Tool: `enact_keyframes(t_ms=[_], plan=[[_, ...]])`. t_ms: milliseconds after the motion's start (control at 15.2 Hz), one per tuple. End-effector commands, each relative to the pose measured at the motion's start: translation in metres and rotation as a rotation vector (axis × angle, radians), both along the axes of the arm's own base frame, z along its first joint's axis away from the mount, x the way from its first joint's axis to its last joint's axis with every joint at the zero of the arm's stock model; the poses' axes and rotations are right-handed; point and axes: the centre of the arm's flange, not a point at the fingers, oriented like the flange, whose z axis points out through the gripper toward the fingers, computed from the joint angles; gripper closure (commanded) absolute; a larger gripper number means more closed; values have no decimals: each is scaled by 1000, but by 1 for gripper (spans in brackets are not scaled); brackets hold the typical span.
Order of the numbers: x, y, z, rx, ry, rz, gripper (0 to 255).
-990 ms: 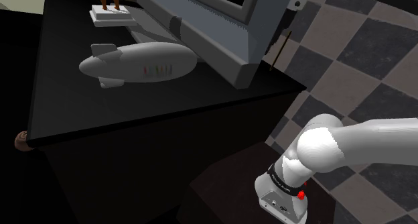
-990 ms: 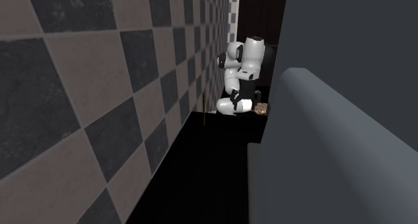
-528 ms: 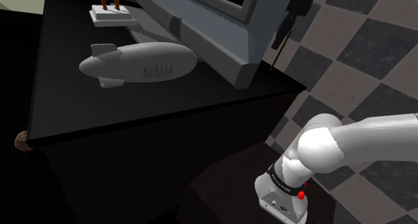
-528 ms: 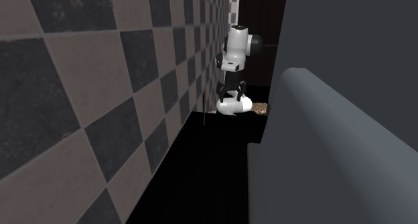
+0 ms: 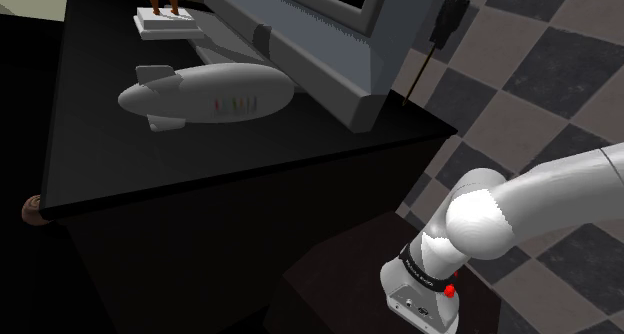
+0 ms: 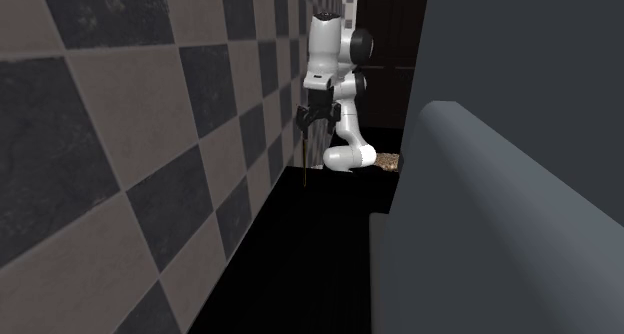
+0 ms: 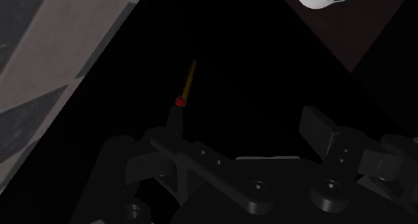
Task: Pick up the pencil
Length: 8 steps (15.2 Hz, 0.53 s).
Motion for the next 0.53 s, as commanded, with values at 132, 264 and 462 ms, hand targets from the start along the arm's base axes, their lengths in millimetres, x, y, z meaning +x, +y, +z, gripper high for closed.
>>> enact_keyframes(t_ms=[132,264,462], plan=[[13,-46,27,2,44,109,0],[13,-47,22,2,45,111,0],[13,-47,7,2,45,111,0]])
